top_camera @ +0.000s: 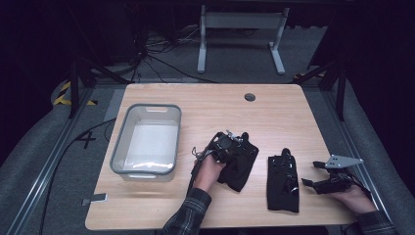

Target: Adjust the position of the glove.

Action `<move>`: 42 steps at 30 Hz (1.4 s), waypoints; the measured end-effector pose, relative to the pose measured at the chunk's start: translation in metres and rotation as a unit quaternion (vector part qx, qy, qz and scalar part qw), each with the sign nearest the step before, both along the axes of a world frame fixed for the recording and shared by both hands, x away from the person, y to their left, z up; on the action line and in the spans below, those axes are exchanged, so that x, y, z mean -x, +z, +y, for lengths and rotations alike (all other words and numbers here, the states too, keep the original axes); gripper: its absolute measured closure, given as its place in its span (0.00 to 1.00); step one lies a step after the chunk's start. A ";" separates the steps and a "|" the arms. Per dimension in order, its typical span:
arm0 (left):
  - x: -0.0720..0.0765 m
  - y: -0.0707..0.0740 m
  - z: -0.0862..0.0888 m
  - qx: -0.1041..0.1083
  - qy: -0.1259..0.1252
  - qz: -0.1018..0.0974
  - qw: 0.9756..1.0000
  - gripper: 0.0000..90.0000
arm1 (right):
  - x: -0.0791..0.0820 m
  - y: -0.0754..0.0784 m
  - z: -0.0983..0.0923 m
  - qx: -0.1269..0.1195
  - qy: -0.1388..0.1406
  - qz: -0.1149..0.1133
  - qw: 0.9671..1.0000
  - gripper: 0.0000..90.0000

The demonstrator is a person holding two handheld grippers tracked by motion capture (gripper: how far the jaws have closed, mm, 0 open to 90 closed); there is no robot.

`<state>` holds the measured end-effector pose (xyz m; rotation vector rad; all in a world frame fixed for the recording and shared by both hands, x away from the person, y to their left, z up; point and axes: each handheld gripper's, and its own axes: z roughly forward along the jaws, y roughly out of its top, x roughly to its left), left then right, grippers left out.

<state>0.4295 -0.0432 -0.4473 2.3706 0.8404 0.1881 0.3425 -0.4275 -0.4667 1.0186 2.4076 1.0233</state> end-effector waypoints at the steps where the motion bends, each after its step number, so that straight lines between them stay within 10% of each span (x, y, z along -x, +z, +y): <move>1: 0.002 0.000 0.000 -0.001 -0.004 0.002 1.000 0.99 | 0.000 0.000 0.000 0.000 0.000 0.000 1.000 0.13; 23: 0.056 -0.001 0.013 0.017 -0.030 0.028 0.999 0.98 | 0.000 0.000 0.001 0.002 0.000 0.002 1.000 0.13; 42: 0.063 0.004 0.020 0.036 -0.027 0.015 0.999 0.99 | -0.004 0.024 0.041 -0.027 0.097 0.011 0.995 0.99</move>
